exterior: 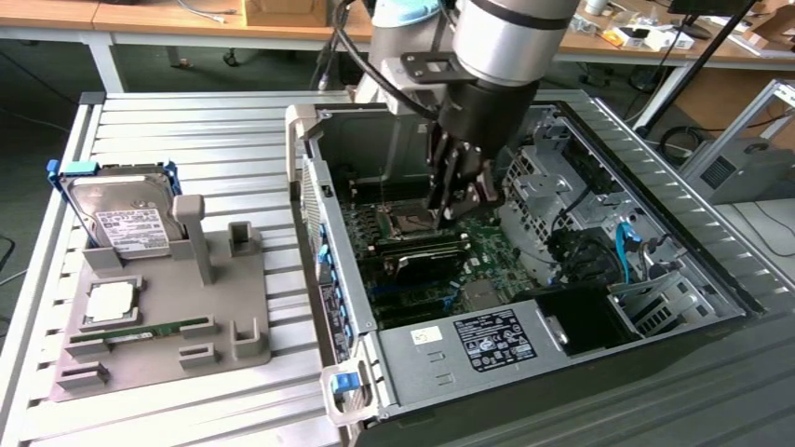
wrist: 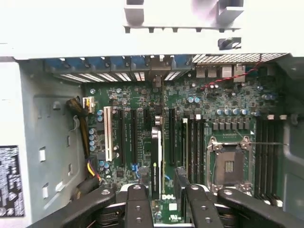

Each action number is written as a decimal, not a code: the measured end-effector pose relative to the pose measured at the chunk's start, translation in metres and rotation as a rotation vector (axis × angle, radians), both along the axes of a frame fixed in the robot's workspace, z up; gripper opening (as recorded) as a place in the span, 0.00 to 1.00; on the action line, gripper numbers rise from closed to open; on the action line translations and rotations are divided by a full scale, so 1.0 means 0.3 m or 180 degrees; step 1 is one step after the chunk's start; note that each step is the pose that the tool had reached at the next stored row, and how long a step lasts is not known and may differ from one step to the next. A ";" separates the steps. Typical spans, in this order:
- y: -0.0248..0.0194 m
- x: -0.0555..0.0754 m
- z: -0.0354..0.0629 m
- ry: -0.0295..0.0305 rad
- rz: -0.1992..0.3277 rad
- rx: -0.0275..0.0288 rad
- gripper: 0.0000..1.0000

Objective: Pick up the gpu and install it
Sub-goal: 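Insert the gpu into the slot, then press down on the gpu until it lock into place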

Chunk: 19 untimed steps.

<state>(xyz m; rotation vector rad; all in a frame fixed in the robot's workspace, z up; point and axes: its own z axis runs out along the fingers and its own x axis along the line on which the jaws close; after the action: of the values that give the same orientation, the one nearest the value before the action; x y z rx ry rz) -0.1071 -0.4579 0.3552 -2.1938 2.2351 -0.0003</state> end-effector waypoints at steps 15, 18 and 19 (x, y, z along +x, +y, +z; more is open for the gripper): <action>0.000 0.000 0.170 0.0000 0.0000 0.0000 0.35; 0.000 0.000 0.170 0.0000 0.0000 0.0000 0.35; 0.000 0.000 0.170 0.0000 0.0000 0.0000 0.35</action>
<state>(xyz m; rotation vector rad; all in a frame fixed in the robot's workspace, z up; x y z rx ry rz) -0.1071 -0.4579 0.4062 -2.1939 2.2351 -0.0003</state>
